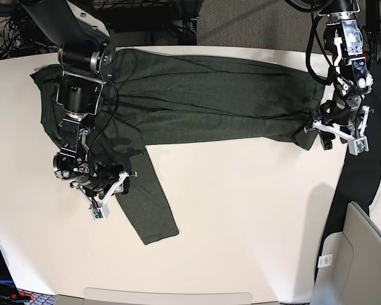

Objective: Fold the T-shirt properly
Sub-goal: 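Grasp the hanging sleeve with the right gripper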

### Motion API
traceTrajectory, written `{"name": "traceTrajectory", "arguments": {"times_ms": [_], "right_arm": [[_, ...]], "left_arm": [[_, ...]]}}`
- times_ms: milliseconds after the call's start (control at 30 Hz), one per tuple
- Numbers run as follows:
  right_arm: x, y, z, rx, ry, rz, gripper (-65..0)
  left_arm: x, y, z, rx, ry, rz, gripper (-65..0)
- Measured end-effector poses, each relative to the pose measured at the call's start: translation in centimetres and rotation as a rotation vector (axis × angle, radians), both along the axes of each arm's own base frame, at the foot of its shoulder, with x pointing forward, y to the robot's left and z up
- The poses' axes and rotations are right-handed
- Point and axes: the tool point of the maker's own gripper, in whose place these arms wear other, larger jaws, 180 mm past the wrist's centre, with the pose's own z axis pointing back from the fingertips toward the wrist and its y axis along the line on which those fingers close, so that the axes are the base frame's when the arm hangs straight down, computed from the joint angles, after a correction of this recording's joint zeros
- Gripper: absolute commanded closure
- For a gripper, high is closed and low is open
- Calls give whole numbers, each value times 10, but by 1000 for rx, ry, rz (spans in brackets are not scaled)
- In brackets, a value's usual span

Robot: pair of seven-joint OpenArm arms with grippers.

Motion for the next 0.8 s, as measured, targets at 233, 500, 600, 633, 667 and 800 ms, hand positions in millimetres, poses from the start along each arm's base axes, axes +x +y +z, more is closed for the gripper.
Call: {"name": "traceTrajectory", "arguments": {"times_ms": [233,500,600,633,667,800], "right_arm": [[-7,12,-7,31,36,1,-238],[-16,44,-10,143,94,28,-33],[-19,44,-8,131,108,36,-3],[-22,43,-8,120,110,39,-3],[-27,43,-7,105,111,40,-4],[-44,46,-2,135,104,32,-4]], "left_arm": [[0,0,0,0,0,0,-304],[0,0,0,0,0,0,-303],[0,0,0,0,0,0,-303],[0,0,0,-1,0,0,-303],[0,0,0,0,0,0,-303],[0,0,0,0,0,0,-303]]}}
